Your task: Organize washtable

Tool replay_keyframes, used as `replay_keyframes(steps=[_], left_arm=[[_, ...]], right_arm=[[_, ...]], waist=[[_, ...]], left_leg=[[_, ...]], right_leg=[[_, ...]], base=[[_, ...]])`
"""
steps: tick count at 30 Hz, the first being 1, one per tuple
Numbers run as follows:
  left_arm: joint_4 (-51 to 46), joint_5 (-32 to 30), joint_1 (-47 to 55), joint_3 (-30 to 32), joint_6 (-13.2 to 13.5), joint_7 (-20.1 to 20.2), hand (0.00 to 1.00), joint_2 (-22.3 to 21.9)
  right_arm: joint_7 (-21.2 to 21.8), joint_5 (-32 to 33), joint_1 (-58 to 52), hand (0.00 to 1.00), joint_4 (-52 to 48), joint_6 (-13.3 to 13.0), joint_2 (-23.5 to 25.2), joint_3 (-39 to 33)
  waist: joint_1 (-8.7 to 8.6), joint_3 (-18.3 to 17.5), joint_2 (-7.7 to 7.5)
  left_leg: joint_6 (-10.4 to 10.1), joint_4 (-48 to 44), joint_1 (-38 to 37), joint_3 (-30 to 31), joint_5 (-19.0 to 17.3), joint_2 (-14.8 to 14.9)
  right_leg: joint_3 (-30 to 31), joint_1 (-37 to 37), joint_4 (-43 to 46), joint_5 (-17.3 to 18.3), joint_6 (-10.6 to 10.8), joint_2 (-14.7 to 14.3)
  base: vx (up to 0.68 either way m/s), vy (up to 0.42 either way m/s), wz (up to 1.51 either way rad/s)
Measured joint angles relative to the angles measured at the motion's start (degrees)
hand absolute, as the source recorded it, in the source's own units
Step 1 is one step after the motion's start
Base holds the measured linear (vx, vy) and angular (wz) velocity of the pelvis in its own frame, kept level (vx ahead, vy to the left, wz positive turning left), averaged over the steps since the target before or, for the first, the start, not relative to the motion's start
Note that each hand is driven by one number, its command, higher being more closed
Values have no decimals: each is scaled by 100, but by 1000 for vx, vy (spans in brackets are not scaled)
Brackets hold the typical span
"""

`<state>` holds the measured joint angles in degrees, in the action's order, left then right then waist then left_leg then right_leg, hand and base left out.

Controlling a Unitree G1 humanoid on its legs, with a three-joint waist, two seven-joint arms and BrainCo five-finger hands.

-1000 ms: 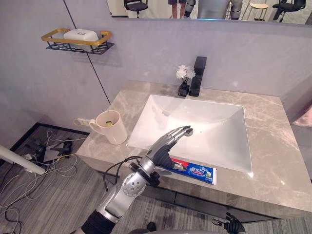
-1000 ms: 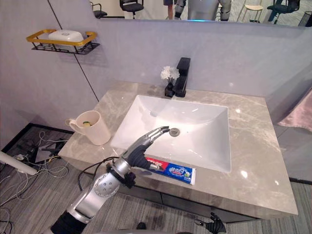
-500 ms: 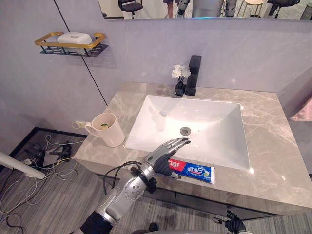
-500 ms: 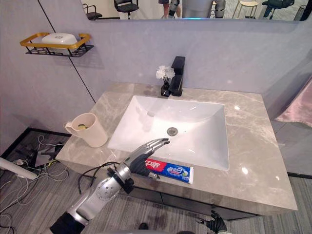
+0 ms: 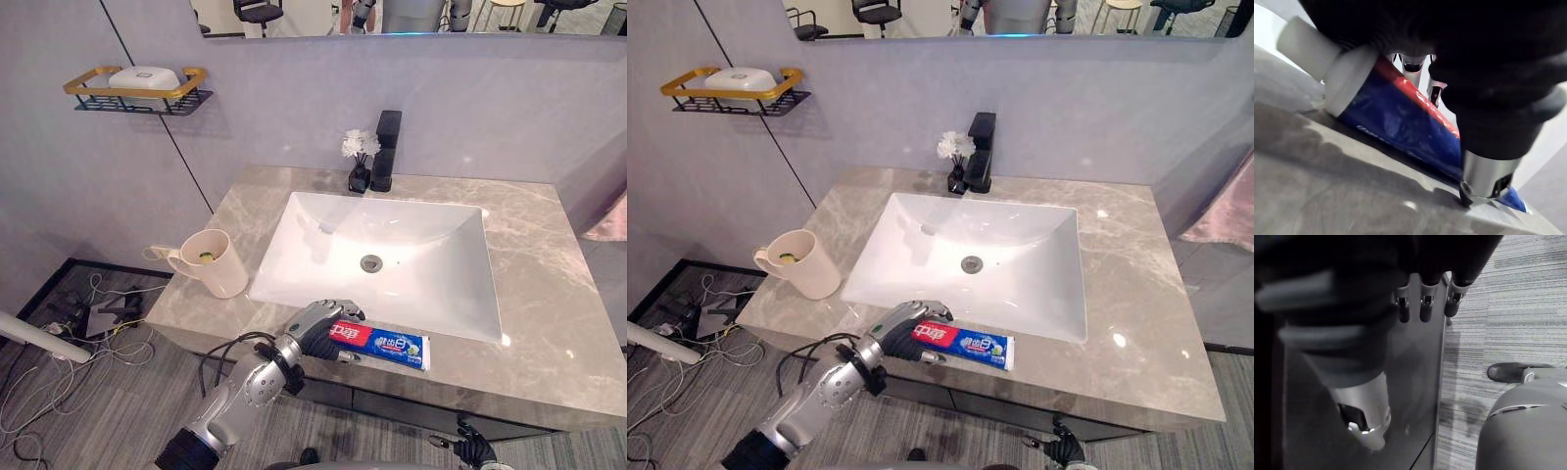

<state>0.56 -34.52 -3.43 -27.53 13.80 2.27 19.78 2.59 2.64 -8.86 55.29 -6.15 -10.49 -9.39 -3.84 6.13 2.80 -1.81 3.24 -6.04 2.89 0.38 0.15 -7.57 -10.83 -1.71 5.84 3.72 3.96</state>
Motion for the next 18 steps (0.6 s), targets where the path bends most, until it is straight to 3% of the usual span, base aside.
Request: replay_keyframes(steps=[13, 18], left_arm=[[-4, 23, 150, 132, -44, 1, 100, 59], [-21, 35, 384, 411, -176, -56, 100, -86]], right_arm=[[-25, 9, -27, 0, -66, 7, -6, -75], [-262, 26, -277, 0, -652, 6, 45, -624]], waist=[[-21, -26, 44], [-34, -47, 72]], left_leg=[[-2, -15, -54, -161, -21, 18], [2, 1, -51, -324, -29, 56]], right_leg=[[130, 18, 45, 2, 2, 1], [295, 114, 50, -33, 2, -24]], base=[[-18, -2, -4], [-50, -10, -17]])
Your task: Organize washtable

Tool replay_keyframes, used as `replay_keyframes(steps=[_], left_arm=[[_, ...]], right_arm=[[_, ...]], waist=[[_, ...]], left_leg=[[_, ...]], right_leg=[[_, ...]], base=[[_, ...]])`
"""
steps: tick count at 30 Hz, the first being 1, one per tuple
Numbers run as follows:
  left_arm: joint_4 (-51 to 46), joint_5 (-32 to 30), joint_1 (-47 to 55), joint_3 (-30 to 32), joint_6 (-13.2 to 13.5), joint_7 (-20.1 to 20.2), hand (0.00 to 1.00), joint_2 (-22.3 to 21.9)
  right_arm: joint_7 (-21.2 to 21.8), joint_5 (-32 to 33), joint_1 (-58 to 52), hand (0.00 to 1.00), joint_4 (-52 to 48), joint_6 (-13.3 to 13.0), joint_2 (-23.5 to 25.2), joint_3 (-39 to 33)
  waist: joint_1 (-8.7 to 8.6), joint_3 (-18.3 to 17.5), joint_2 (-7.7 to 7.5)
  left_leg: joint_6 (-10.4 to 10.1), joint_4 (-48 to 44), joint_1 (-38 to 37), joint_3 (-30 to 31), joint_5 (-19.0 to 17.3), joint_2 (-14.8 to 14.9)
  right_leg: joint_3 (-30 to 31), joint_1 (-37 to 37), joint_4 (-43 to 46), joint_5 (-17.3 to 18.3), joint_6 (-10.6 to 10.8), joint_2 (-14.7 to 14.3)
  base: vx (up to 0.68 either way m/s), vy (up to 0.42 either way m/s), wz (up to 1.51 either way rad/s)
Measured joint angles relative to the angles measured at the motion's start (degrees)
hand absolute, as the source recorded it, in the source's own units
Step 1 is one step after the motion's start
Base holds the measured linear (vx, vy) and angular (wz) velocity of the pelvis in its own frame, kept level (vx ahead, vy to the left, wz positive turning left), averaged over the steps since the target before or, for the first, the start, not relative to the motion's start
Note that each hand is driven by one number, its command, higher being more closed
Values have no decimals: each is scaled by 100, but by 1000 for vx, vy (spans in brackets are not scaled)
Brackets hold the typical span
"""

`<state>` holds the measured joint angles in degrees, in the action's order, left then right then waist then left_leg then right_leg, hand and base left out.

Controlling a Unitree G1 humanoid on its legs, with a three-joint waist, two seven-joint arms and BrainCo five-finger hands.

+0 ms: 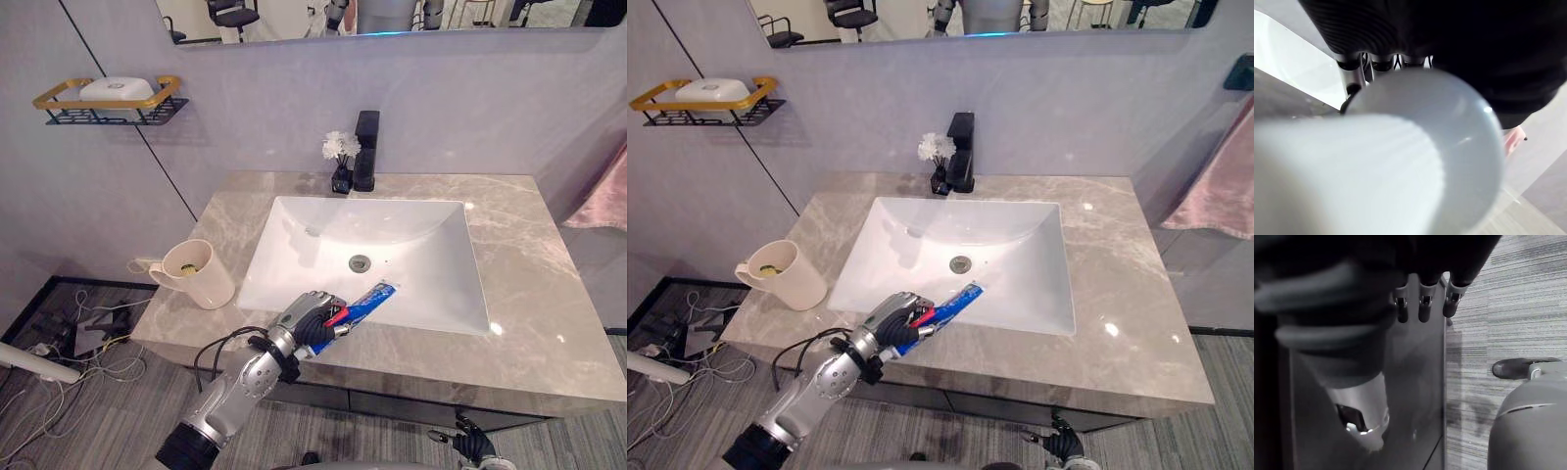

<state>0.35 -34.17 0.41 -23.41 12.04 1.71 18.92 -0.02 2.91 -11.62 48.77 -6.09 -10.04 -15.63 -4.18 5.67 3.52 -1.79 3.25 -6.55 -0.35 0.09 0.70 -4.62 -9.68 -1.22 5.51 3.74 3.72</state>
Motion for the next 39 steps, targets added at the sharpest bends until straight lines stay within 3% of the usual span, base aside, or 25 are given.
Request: replay_keyframes(steps=[11, 17, 22, 25, 27, 33, 39], left_arm=[[-266, 462, 87, 619, -282, -326, 100, -456], [-749, 682, 83, 964, -280, -345, 100, -784], [-818, 713, 92, 1093, -281, -354, 100, -810], [-1066, 804, 141, 1160, -278, -312, 100, -815], [-1127, 883, 146, 1235, -273, -299, 100, -816], [-1238, 1006, 370, 1290, -273, -156, 100, -796], [-1475, 1233, 342, 1256, -265, -57, 100, -765]], right_arm=[[-510, 116, -363, 0, -1534, 40, 342, -1400], [-750, 119, -540, 0, -3569, 46, 674, -1992], [-565, 587, -689, 0, -4617, 25, 681, -2020], [-201, 1208, -888, 0, -5384, -39, 662, -2061], [-28, 1457, -883, 0, -5770, -233, 522, -2060], [390, 1890, -547, 0, -6459, -422, 26, -2023], [576, 2081, 181, 0, -6638, -584, -770, -1295]], waist=[[-15, -6, -47], [-133, -55, -162], [-138, -84, -222], [-158, -88, -217], [-152, -88, -221], [-128, -90, -221], [-124, -154, -221]], left_leg=[[-44, 0, 38, -244, -32, 117], [-46, -63, 16, -473, -105, 181], [-63, -132, 34, -615, -170, 219], [-61, -132, 52, -623, -171, 219], [-61, -135, 52, -611, -171, 218], [-61, -147, 52, -598, -171, 209], [-58, -166, 52, -529, -169, 199]], right_leg=[[294, 155, -7, -79, -20, -109], [513, 205, -2, -136, -42, -170], [664, 266, 4, -157, -46, -206], [694, 292, 5, -169, -37, -208], [682, 288, 10, -169, -37, -206], [659, 280, 26, -168, -36, -196], [617, 261, 40, -168, -35, -193]], base=[[-13, -26, -14], [-21, -16, -18], [-19, -20, -19], [5, -10, -5], [-6, -7, 2], [-6, -4, 1], [-5, -7, 2]])
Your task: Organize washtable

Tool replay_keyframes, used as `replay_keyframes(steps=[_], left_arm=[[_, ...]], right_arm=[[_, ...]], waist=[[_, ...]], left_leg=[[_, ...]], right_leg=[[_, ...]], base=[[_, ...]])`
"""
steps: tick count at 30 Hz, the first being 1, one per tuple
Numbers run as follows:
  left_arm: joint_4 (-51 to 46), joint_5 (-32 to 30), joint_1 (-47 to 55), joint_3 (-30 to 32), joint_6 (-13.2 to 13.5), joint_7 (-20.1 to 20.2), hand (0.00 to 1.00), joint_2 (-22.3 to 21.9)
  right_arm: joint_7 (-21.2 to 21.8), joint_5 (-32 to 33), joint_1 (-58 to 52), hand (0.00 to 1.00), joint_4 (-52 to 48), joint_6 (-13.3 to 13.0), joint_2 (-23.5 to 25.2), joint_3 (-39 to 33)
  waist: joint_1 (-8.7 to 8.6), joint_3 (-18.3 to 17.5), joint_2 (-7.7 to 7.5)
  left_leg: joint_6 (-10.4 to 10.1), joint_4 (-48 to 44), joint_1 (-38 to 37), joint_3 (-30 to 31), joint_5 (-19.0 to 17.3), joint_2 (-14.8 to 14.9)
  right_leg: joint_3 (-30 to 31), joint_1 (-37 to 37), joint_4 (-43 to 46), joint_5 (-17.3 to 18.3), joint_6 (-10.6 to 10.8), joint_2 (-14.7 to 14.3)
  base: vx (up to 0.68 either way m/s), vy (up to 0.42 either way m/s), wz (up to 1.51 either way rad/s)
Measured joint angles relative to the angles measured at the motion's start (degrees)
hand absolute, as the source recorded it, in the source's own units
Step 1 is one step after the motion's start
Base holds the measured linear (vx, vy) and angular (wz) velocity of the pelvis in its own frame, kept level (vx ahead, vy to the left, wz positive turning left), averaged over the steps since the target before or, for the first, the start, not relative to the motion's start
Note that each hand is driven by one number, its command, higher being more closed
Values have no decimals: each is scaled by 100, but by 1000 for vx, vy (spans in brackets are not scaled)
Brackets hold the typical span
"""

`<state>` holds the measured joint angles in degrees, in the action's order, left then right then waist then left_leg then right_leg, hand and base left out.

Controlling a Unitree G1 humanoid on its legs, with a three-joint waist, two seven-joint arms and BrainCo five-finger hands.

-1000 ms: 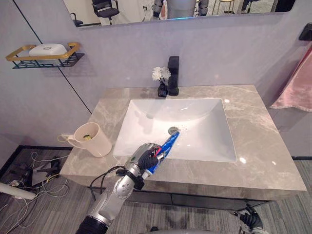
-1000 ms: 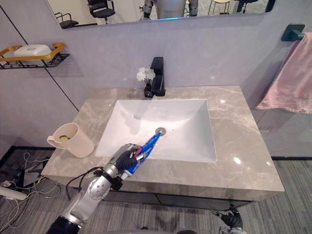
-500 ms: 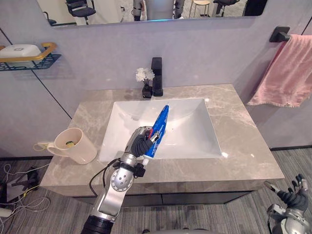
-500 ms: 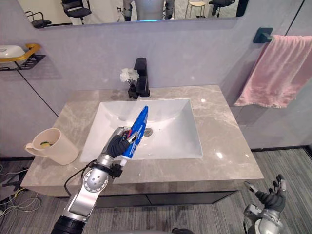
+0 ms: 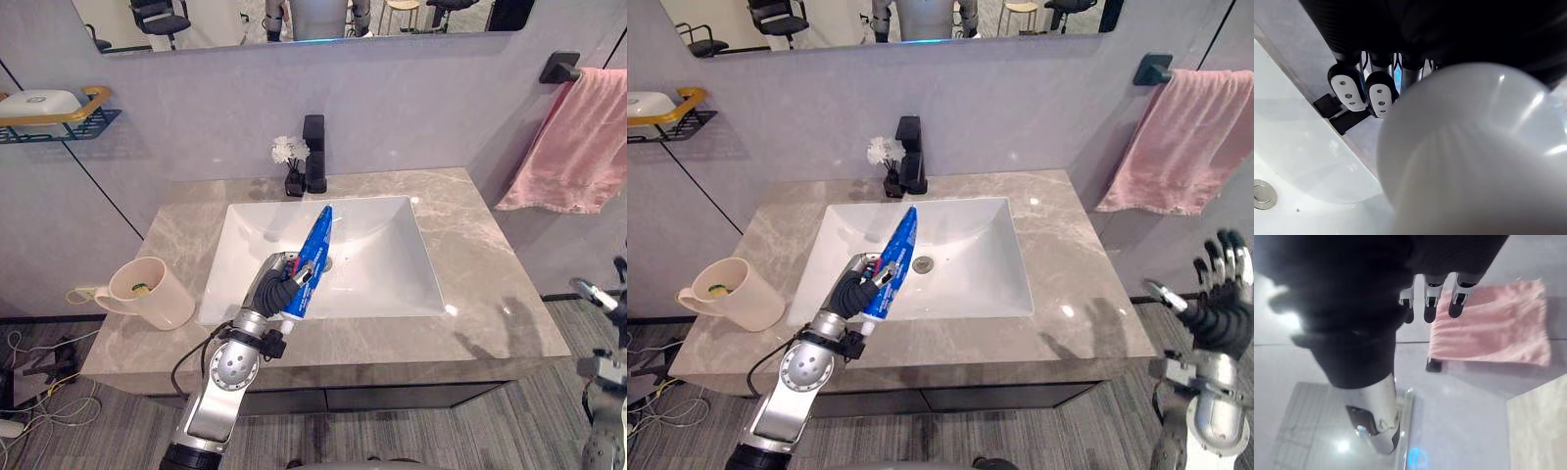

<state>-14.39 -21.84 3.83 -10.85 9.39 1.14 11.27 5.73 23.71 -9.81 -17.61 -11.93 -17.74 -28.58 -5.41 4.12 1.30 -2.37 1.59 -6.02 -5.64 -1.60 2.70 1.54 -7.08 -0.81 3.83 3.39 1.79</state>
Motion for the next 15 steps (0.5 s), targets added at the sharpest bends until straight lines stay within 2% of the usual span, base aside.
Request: replay_keyframes(steps=[3, 8, 13, 15], left_arm=[[-61, 111, -48, -39, 3, -1, 100, 37], [-84, 160, -351, -433, 7, -28, 100, 83], [-84, 161, -390, -656, 5, -98, 100, 80], [-83, 160, -419, -804, 5, -135, 100, 62]], right_arm=[[91, 298, 330, 0, 5, -57, -158, 509], [328, 1164, 744, 0, 110, -39, -163, 1717], [432, 1405, 1009, 0, 261, 17, 94, 2531], [437, 1450, 1035, 0, 341, 137, 223, 2863]], waist=[[6, -20, 8], [180, -108, 51], [253, -114, 51], [306, -118, 50]], left_leg=[[4, -23, 19, 115, 3, -25], [47, -37, 121, 339, 58, -99], [77, -32, 129, 422, 98, -146], [93, -8, 128, 450, 127, -170]], right_leg=[[-117, -55, -27, 0, 1, 22], [-345, -74, -44, 7, 10, 58], [-461, -114, -44, 15, 22, 128], [-489, -119, -43, 15, 23, 146]], base=[[-16, -20, 19], [-13, -20, 23], [-18, 4, 14], [-31, -2, 7]])
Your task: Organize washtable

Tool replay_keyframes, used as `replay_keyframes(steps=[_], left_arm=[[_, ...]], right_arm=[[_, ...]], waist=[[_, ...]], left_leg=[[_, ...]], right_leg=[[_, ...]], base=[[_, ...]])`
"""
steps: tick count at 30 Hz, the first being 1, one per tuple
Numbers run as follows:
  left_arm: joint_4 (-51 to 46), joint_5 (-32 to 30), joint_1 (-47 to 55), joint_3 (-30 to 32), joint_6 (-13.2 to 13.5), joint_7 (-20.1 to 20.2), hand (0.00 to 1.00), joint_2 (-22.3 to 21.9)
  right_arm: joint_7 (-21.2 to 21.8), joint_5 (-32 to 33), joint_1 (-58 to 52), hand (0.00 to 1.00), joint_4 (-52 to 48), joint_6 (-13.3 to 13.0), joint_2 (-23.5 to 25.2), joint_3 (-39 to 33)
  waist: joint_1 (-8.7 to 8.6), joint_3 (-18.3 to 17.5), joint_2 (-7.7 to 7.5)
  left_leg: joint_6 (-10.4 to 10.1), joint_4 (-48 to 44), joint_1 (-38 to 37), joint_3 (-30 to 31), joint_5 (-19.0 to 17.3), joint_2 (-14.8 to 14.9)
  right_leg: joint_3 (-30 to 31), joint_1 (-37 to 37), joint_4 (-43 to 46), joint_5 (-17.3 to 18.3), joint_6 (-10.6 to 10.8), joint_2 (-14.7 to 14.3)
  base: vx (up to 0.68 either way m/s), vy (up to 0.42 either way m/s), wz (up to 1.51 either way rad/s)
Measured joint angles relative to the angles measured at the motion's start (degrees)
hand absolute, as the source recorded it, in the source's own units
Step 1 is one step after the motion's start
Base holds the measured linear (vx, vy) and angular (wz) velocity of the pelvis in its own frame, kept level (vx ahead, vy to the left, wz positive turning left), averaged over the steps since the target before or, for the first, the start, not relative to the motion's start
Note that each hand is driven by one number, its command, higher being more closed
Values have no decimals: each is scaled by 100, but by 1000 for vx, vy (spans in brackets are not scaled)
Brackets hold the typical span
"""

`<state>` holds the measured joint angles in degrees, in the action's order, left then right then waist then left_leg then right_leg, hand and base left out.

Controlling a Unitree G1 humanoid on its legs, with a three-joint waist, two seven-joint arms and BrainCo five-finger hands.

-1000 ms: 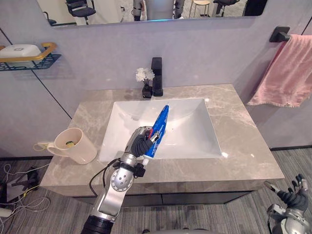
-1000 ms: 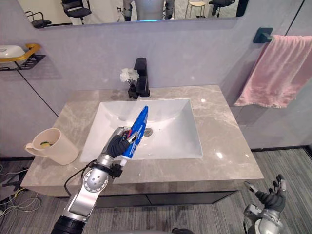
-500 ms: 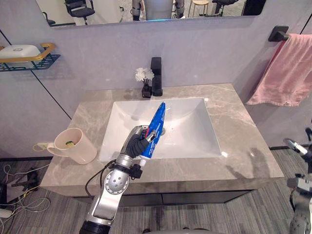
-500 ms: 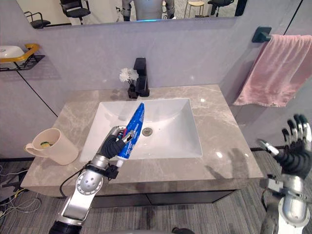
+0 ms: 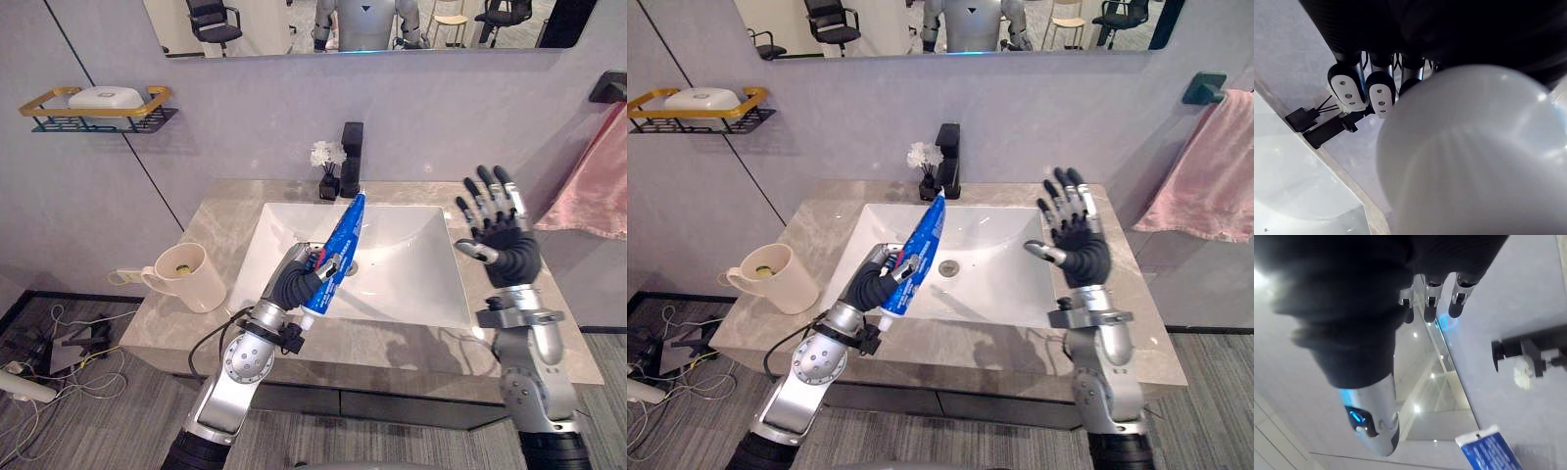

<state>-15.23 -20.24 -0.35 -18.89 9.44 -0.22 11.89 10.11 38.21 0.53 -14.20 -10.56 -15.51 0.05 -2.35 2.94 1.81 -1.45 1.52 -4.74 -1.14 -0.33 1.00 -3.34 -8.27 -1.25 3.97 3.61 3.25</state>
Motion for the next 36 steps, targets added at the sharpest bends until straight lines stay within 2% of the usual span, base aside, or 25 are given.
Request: replay_keyframes(steps=[3, 4, 10, 11, 20, 21, 36], left_arm=[[0, -2, -98, -156, -1, -80, 100, -42], [0, -3, -117, -179, -1, -126, 0, -63], [1, -9, -121, -411, -2, -313, 0, -122], [1, -10, -122, -453, -2, -333, 100, -148], [6, 66, -271, -694, -5, -352, 100, -221], [8, 71, -321, -716, -7, -358, 100, -221], [256, 165, -418, -760, -48, -557, 100, -221]], right_arm=[[13, 194, 19, 0, 123, 91, 201, 380], [11, 271, 52, 0, 224, 114, 291, 540], [5, 603, 187, 0, 443, 209, 557, 1069], [4, 653, 187, 0, 457, 212, 588, 1174], [19, 911, 205, 0, 670, 238, 623, 1468], [18, 975, 254, 100, 671, 238, 622, 1488], [27, 1415, 463, 100, 902, 225, 626, 1826]], waist=[[7, -9, -15], [6, -20, -28], [17, -89, -110], [14, -98, -125], [29, -108, -135], [17, -108, -134], [13, -176, -175]], left_leg=[[7, 78, -5, 65, 74, -22], [11, 112, -10, 91, 106, -29], [18, 178, -29, 105, 162, -28], [19, 184, -30, 106, 167, -28], [8, 318, -38, 130, 252, -29], [13, 373, -38, 145, 288, -31], [12, 372, -33, 217, 303, -32]], right_leg=[[-76, 2, 3, -3, 5, 9], [-103, 2, 3, -5, 8, 9], [-134, 3, 3, -15, 17, 6], [-133, 4, 2, -16, 17, 6], [-158, 45, -13, -21, 22, -3], [-190, 55, -18, -22, 23, -6], [-232, 31, -31, -26, 23, -4]], base=[[-38, -11, 14], [-37, -18, 11], [-37, -17, 3], [0, 0, 0], [-3, -4, 1], [-10, -21, 8], [-2, -3, 1]])
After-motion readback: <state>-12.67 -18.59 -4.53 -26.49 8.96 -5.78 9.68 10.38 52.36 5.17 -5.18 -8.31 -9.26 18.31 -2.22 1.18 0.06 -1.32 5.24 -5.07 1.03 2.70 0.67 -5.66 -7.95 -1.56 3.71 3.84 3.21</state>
